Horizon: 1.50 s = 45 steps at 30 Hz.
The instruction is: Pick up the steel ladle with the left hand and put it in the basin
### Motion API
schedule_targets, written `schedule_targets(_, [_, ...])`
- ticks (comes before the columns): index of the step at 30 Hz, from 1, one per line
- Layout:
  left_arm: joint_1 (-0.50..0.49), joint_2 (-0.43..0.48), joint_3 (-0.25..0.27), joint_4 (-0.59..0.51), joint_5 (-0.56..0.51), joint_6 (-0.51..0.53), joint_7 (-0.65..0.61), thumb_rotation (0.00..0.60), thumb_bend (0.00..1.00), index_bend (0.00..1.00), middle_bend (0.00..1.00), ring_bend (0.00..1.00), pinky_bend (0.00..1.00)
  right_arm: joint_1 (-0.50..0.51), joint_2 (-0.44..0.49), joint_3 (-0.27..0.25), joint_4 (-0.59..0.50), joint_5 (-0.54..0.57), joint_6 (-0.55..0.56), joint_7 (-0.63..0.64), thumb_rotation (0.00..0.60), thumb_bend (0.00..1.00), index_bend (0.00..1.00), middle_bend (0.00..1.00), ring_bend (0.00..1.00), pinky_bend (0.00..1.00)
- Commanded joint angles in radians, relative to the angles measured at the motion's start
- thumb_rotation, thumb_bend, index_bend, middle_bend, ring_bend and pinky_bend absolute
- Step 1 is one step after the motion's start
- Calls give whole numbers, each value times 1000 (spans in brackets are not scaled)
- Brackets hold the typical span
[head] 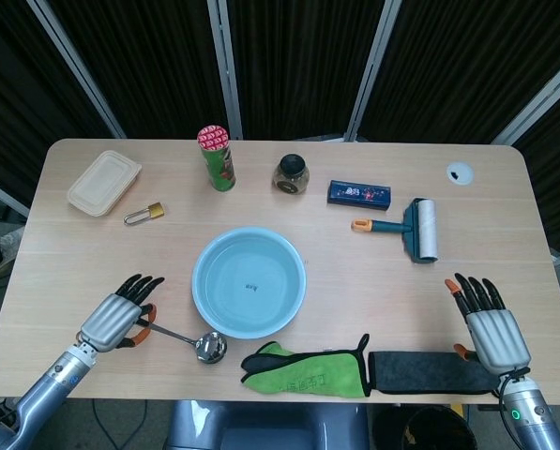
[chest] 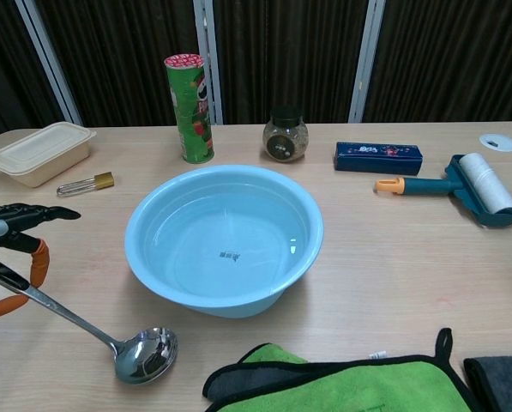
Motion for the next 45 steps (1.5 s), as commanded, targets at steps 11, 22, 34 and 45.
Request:
schedule_targets(11, [33, 59, 6, -74, 72, 102, 13, 600, 664, 684, 0, 0, 0, -3, -2, -5, -3, -12, 5, -4, 600, 0, 0, 0, 0, 0])
schedule_targets(22, [18, 117, -5, -185, 123, 130, 26, 600, 674, 695, 0, 0, 0, -4, 3, -11, -6, -23, 7, 4, 600, 0, 0, 0, 0, 0])
schedule_targets(34, [-59, 195, -116, -281, 54, 89, -89, 600, 672, 700, 0, 0, 0, 3, -4, -5, 1, -4, -15, -4, 600, 0, 0, 0, 0, 0])
schedule_targets(45, [-99, 130, -181, -184, -52, 9, -76, 600, 667, 696, 0, 0, 0, -11, 0, -9, -8, -31, 26, -3, 600, 0, 0, 0, 0, 0])
